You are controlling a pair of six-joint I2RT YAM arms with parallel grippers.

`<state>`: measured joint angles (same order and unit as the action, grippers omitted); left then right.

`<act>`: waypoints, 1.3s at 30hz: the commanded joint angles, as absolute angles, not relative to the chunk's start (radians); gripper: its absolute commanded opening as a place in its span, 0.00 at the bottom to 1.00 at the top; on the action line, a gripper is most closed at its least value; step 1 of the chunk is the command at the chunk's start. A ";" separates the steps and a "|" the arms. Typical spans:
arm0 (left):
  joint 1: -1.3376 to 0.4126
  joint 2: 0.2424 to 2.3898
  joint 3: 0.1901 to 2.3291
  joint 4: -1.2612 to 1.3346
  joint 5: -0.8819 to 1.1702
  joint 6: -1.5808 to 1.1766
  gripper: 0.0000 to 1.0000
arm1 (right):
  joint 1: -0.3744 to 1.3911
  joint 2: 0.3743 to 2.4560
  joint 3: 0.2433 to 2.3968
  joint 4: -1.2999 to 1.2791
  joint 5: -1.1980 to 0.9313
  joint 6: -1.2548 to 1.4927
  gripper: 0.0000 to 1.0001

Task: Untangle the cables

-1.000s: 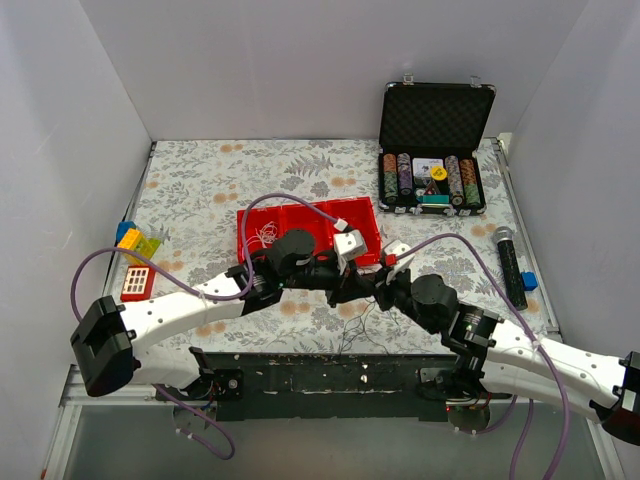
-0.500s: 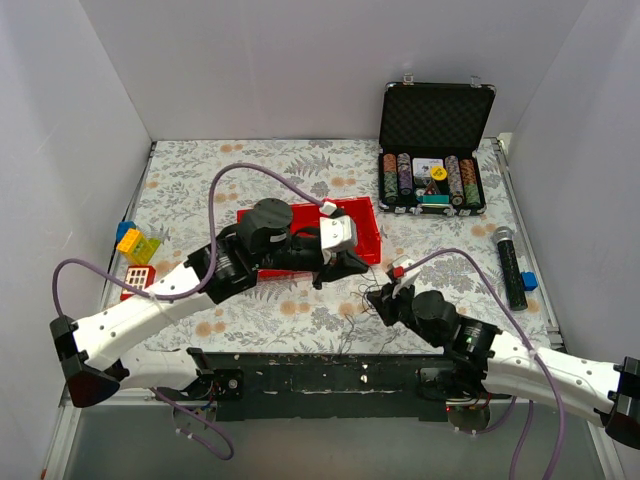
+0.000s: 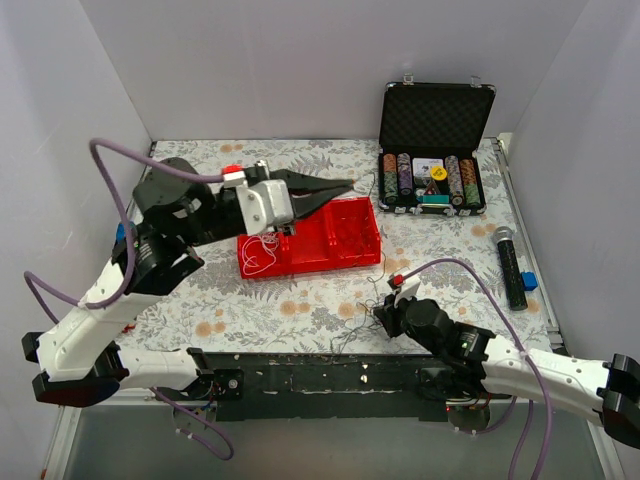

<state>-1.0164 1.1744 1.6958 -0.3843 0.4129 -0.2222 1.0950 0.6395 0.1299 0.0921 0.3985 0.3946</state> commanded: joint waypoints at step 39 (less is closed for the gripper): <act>-0.617 1.750 2.480 0.727 0.104 0.356 0.00 | 1.097 0.960 0.270 -0.292 0.593 0.914 0.01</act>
